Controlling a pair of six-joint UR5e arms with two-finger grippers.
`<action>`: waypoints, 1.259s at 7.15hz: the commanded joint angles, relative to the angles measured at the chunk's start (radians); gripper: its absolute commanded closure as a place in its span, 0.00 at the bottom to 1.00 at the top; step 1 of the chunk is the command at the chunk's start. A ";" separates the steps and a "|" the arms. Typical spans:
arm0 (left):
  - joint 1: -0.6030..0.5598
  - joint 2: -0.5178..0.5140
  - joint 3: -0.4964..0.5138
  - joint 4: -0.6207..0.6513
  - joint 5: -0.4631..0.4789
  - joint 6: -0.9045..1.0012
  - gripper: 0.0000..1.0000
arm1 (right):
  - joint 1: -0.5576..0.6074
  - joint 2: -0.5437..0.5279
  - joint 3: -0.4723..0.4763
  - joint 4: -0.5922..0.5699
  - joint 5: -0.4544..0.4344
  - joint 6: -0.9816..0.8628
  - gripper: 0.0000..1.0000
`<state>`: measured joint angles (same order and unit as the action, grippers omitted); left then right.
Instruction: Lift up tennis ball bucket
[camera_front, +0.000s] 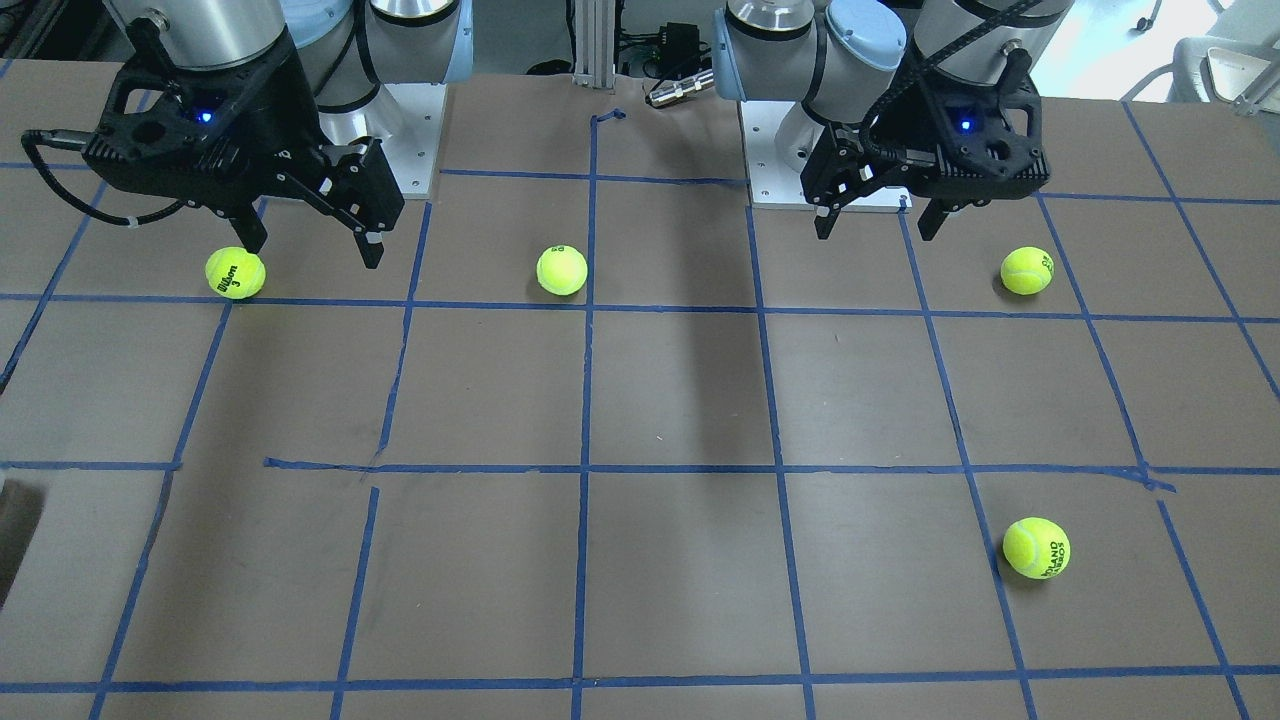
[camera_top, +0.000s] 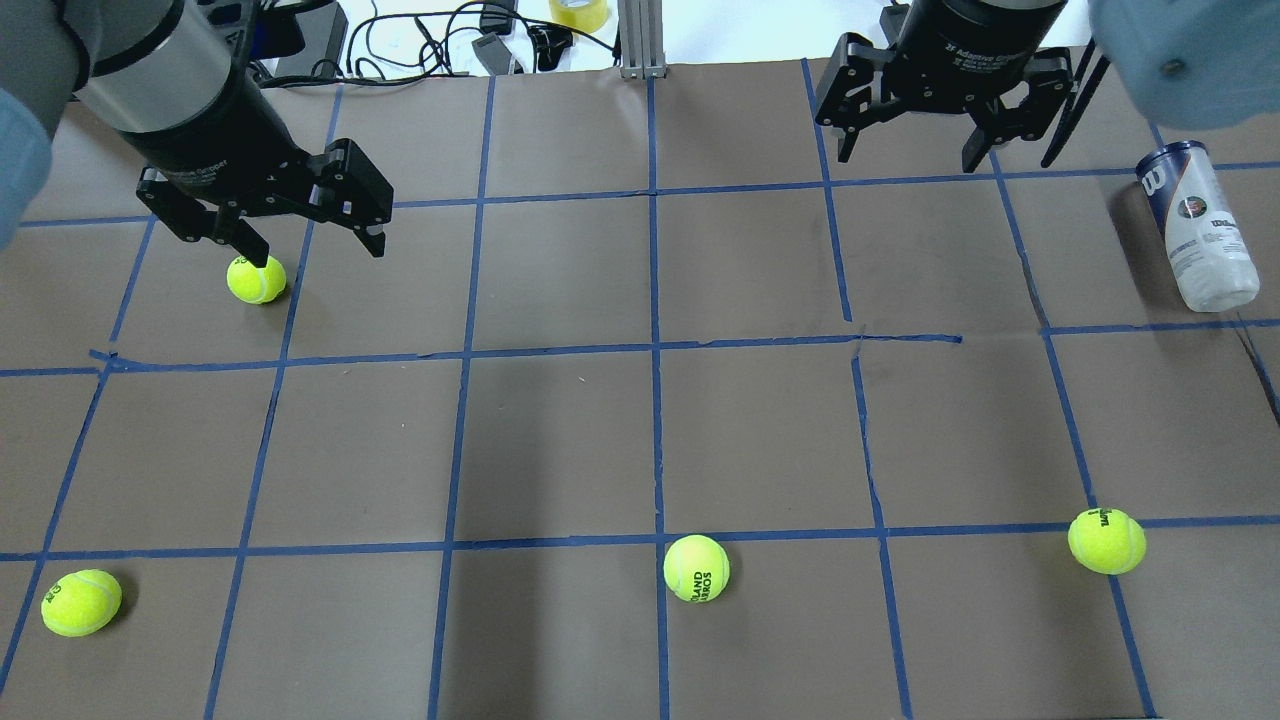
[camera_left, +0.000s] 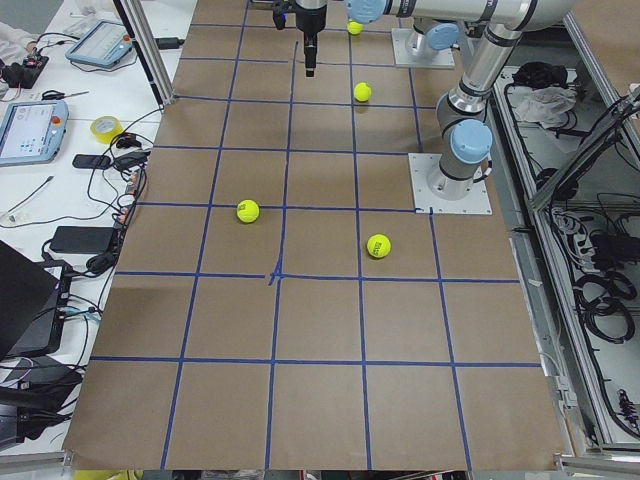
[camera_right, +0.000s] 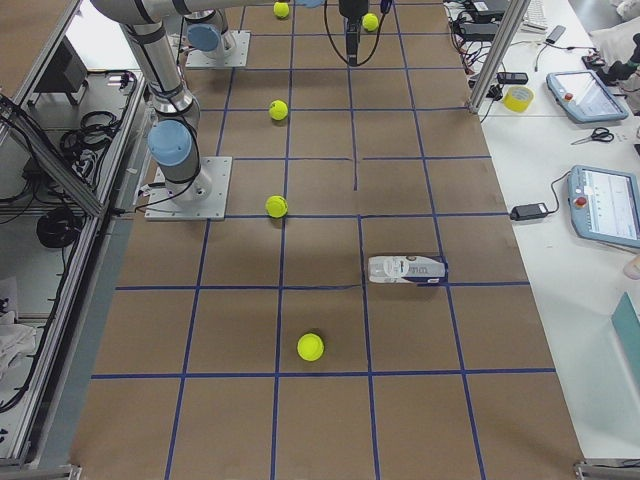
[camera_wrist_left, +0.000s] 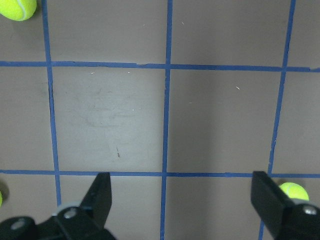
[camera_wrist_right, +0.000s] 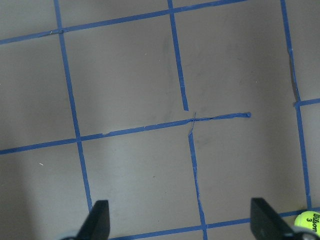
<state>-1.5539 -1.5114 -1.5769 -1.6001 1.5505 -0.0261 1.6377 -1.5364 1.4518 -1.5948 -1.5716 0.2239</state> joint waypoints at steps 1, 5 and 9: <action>0.000 -0.003 0.000 0.005 -0.001 0.000 0.00 | -0.019 0.002 0.001 0.001 -0.001 0.000 0.00; 0.000 -0.001 -0.002 0.003 0.002 0.000 0.00 | -0.030 0.007 0.004 -0.010 -0.005 0.000 0.00; 0.000 -0.001 -0.002 0.003 0.002 0.000 0.00 | -0.298 0.128 0.005 -0.077 -0.042 -0.049 0.00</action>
<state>-1.5539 -1.5118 -1.5785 -1.5968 1.5524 -0.0261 1.4336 -1.4607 1.4574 -1.6662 -1.6115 0.1935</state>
